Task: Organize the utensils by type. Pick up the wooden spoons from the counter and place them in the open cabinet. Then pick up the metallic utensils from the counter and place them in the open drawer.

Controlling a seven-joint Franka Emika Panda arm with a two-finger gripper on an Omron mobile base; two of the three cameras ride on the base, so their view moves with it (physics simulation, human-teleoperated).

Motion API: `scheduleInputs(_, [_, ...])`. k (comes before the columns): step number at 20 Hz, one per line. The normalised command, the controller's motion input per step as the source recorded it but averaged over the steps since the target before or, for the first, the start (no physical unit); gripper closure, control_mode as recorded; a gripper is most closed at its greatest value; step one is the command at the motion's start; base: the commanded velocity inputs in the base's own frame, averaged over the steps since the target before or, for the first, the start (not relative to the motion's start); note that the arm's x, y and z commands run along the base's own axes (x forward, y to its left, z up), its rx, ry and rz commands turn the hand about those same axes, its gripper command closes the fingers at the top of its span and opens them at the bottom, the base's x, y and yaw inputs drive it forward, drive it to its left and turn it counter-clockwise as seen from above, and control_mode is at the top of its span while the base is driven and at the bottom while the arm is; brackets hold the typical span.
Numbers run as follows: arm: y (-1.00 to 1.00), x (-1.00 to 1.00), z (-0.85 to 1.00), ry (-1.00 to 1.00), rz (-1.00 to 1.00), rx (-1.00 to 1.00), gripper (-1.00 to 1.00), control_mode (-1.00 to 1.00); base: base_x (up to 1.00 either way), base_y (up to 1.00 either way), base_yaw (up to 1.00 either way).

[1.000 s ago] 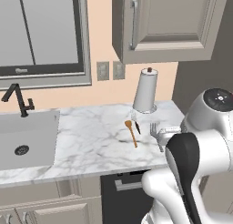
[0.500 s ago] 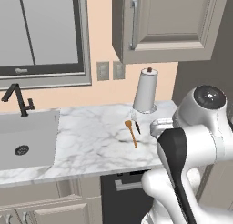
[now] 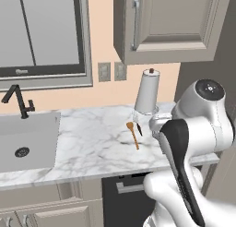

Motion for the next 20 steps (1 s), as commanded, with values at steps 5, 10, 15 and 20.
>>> scheduleInputs(5, [0.0,0.4,-0.23,0.08,0.13,0.07,-1.0,-1.0,0.0,0.0,0.0])
scheduleInputs(10, [0.04,0.47,-0.52,0.14,0.09,0.04,-1.0,-1.0,0.0,0.0,0.0])
scheduleInputs(15, [0.02,0.43,-0.37,0.02,0.06,0.0,-1.0,-1.0,0.0,0.0,0.0])
scheduleInputs(20, [0.0,0.42,-0.47,0.0,0.02,0.0,-1.0,-1.0,0.0,0.0,0.0])
